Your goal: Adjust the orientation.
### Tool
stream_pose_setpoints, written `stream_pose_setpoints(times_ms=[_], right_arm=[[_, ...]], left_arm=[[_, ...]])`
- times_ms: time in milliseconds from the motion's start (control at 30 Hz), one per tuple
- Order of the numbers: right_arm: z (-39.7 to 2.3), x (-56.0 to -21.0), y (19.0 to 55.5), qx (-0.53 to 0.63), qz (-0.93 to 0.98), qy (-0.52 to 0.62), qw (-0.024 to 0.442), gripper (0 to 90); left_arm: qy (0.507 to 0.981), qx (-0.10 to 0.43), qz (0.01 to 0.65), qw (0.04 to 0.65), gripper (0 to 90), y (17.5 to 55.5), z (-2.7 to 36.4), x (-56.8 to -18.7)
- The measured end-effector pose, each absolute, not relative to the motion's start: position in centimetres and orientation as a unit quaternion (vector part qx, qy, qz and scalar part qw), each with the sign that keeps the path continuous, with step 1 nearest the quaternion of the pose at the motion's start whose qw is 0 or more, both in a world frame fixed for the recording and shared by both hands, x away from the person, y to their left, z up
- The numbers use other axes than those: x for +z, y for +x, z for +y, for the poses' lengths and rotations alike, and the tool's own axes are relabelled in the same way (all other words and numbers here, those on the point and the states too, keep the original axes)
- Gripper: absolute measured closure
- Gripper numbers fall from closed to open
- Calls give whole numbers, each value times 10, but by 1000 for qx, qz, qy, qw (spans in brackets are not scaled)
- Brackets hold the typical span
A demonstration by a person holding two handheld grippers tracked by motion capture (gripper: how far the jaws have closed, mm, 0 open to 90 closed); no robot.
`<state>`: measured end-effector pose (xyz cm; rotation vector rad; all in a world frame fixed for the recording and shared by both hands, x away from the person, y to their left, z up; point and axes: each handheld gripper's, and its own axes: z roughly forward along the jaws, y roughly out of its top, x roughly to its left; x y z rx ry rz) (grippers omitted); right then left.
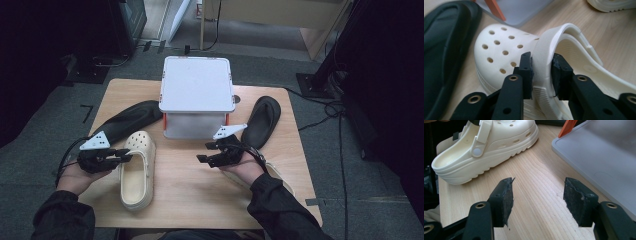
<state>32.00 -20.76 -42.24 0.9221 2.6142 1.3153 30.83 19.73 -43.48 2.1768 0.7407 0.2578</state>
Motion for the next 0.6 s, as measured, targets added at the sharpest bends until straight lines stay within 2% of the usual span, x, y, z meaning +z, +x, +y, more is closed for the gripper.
stream_pose_setpoints(times_ms=[100,333,533,600], right_arm=[[-208,-423,320,426,852,302,35,413],[-209,-423,320,427,851,303,35,413],[-207,-424,320,426,852,304,32,413],[-205,-425,319,425,853,303,31,413]], left_arm=[[866,110,284,396,758,307,194,-434],[855,100,276,429,784,305,186,-423],[859,115,250,432,784,303,158,-415],[862,104,238,436,784,305,141,-415]])
